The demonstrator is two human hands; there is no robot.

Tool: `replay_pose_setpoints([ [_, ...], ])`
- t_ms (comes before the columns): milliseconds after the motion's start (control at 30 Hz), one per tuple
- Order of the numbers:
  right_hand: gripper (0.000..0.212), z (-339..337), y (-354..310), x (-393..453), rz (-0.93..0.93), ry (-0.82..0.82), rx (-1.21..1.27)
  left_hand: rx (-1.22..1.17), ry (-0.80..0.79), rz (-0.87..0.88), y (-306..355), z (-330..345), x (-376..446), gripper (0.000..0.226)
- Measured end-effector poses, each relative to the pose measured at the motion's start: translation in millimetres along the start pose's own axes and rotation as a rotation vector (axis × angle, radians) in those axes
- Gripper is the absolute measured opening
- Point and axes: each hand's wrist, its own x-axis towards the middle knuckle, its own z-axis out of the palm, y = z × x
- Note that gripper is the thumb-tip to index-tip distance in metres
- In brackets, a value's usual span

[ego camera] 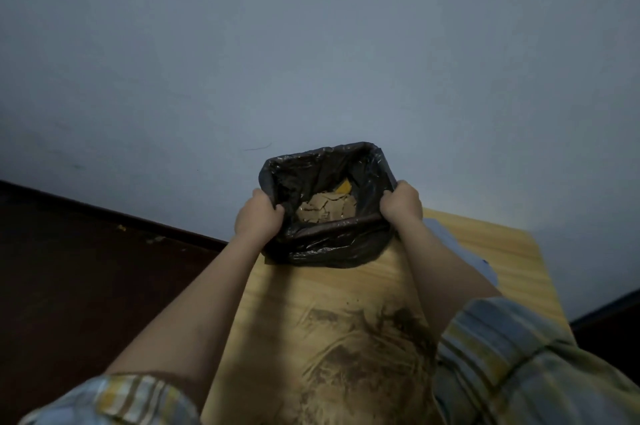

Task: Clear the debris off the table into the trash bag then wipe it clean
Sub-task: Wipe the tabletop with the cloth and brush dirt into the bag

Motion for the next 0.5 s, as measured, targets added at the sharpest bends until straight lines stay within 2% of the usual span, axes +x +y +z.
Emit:
replay_pose_setpoints([
  [133, 0.020, -14.1, -10.9, -19.4, -0.061, 0.023, -0.010, -0.092, 0.027, 0.022, -10.7, -10.2, -7.5, 0.025],
  [267, 0.012, -33.6, -15.9, -47.9, -0.125, 0.085, 0.127, -0.165, 0.113, 0.090, -17.5, -31.3, -23.4, 0.017],
  [500, 0.015, -62.5, -7.0, -116.0, -0.102, 0.229, 0.304, -0.248, 0.139, 0.297, -19.9, -78.9, -65.6, 0.031],
])
